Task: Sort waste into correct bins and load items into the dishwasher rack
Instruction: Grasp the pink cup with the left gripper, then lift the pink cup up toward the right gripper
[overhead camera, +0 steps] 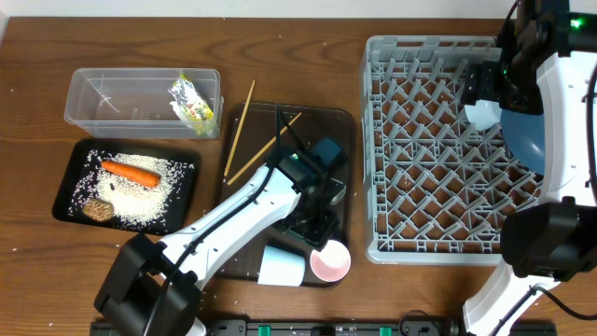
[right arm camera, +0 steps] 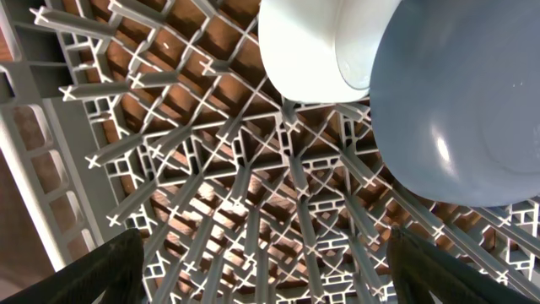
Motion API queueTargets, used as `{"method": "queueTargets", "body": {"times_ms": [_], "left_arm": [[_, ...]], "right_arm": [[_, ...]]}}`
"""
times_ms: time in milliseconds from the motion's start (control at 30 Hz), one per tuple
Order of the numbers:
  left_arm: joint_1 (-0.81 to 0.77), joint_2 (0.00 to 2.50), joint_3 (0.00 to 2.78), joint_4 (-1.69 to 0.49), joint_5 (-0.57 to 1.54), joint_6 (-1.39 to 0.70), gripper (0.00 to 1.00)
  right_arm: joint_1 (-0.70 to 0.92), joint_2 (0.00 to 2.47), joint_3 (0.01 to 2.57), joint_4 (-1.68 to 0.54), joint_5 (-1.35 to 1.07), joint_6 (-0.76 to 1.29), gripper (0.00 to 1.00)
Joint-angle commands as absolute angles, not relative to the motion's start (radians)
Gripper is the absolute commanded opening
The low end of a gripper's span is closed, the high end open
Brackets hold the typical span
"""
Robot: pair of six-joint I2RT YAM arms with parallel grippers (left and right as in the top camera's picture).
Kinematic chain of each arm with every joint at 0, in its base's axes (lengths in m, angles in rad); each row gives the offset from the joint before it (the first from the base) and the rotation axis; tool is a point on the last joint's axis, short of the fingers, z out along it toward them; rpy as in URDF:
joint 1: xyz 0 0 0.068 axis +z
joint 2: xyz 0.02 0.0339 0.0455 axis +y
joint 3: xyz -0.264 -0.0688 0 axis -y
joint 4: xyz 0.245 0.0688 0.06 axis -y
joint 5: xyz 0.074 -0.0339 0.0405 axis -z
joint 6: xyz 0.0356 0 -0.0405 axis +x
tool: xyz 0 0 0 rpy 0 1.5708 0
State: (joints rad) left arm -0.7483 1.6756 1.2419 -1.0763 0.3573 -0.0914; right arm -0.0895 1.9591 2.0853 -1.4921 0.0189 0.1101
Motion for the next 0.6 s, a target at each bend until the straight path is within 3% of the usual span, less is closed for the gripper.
{"method": "queueTargets", "body": {"times_ms": [0,233,333,433,567], "left_arm": [[-0.751,1.669,1.199,-1.056,0.385,-0.072,0.62],[-0.751,1.696,1.096,-0.993,0.385,-0.072,0.61],[-0.751,1.705,1.09,-0.981,0.385,-0.077,0.41],[-0.748,1.704,1.1,-0.981,0.382,-0.083,0.09],[-0.741,1.703,1.142,-0.983,0.381,-0.087,0.06]], "right_arm": [[-0.098,1.967,2.081,-1.499,0.026,0.096,0.85],[-0.098,1.967,2.081,-1.499,0.026,0.096,0.85],[-0.098,1.967,2.081,-1.497,0.026,0.096,0.84],[-0.098,1.967,2.081,-1.496,0.026,0.096,0.84],[-0.098,1.967,2.081,-1.497,0.011,0.096,0.84]]}}
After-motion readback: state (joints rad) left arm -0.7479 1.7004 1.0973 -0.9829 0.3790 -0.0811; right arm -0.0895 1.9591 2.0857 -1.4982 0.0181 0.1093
